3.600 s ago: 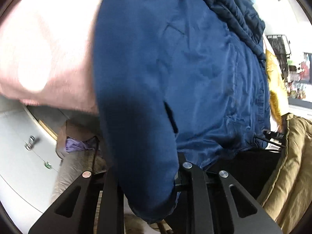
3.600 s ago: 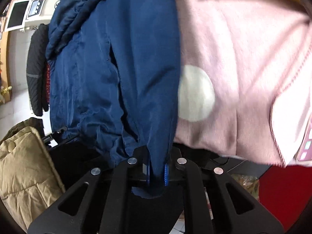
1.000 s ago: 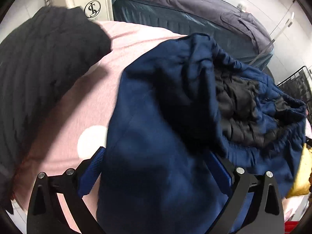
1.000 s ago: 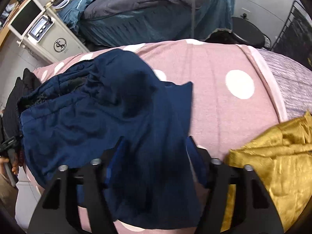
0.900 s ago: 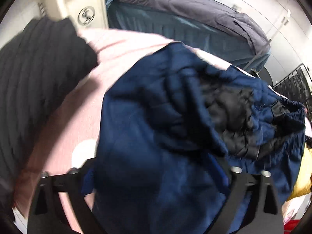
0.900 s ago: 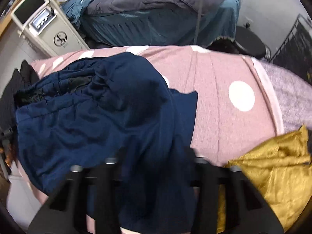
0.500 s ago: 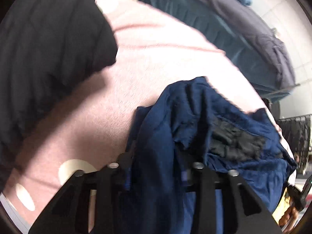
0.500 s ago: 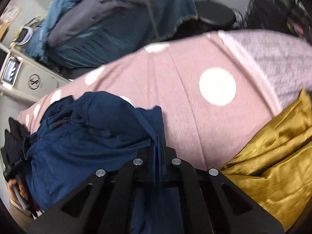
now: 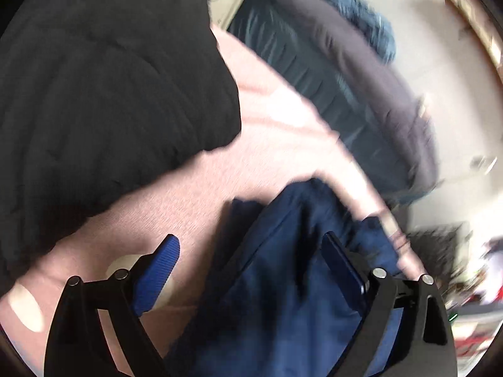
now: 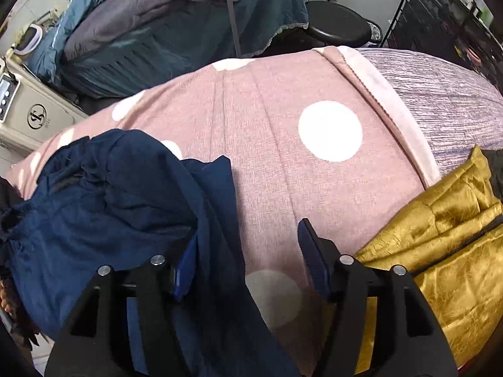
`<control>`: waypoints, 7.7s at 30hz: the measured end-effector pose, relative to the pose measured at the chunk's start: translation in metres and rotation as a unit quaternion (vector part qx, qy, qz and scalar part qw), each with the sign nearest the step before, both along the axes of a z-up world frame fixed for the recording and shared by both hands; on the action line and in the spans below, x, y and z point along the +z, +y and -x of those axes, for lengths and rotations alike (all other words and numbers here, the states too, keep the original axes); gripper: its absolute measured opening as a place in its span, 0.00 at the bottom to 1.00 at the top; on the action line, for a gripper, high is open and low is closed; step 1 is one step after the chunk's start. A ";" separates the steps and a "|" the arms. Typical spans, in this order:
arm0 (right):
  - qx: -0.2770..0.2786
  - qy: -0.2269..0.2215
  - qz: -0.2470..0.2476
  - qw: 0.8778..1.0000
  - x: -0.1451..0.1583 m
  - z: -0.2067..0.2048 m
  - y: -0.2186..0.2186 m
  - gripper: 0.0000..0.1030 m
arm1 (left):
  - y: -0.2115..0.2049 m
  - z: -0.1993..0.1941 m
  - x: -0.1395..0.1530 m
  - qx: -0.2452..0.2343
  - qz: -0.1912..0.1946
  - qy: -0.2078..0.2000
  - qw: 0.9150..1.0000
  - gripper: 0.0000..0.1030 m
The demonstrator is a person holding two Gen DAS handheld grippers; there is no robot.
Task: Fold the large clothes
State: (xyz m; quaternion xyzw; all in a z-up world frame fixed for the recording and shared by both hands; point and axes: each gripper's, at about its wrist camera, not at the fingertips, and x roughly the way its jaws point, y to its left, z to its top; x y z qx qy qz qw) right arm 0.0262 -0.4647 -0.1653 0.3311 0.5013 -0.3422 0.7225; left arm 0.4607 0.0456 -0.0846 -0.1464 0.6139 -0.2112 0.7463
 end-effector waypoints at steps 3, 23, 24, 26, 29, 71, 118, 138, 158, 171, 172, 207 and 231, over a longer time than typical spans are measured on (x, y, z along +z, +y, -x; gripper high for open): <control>0.001 -0.017 -0.015 1.000 0.007 0.011 0.006 0.65 | 0.014 0.002 0.016 0.039 0.047 0.013 0.998 0.88; 0.188 0.017 0.082 0.979 0.020 0.024 0.170 0.69 | -0.107 0.244 -0.005 -0.174 -0.152 -0.108 0.967 0.94; 0.195 0.027 0.087 0.977 0.014 0.021 0.175 0.69 | -0.111 0.244 -0.013 -0.180 -0.170 -0.105 0.963 0.94; 0.199 0.040 0.087 0.975 0.003 0.017 0.178 0.71 | -0.123 0.240 -0.031 -0.202 -0.219 -0.097 0.950 0.94; 0.187 0.046 0.072 0.979 -0.010 0.012 0.170 0.79 | -0.140 0.230 -0.054 -0.224 -0.260 -0.071 0.937 0.95; 0.112 -0.114 -0.148 0.976 -0.025 0.042 0.013 0.84 | -0.003 0.249 -0.006 -0.065 -0.095 0.032 0.993 0.94; 0.052 -0.018 -0.164 0.985 -0.072 -0.005 0.063 0.84 | 0.001 0.069 -0.101 -0.145 0.029 0.122 0.981 0.95; 0.098 0.058 -0.054 0.992 -0.044 -0.058 0.133 0.57 | -0.018 0.077 -0.089 -0.161 0.029 0.097 0.982 0.75; 0.126 -0.086 0.099 0.983 0.152 0.004 0.181 0.14 | -0.117 0.214 0.103 -0.282 0.052 -0.093 0.954 0.21; -0.103 -0.111 0.181 0.972 0.280 0.321 0.042 0.14 | -0.333 0.409 0.177 -0.446 0.182 -0.088 0.872 0.22; -0.130 -0.099 0.180 0.970 0.280 0.351 0.031 0.14 | -0.359 0.435 0.166 -0.463 0.177 -0.069 0.866 0.22; -0.348 0.028 0.196 0.916 0.175 0.509 -0.074 0.95 | -0.431 0.450 0.081 -0.352 0.003 -0.069 0.933 0.94; -0.085 0.153 0.164 0.971 0.185 0.325 0.078 0.95 | -0.429 0.628 0.107 -0.558 -0.111 -0.177 0.803 0.94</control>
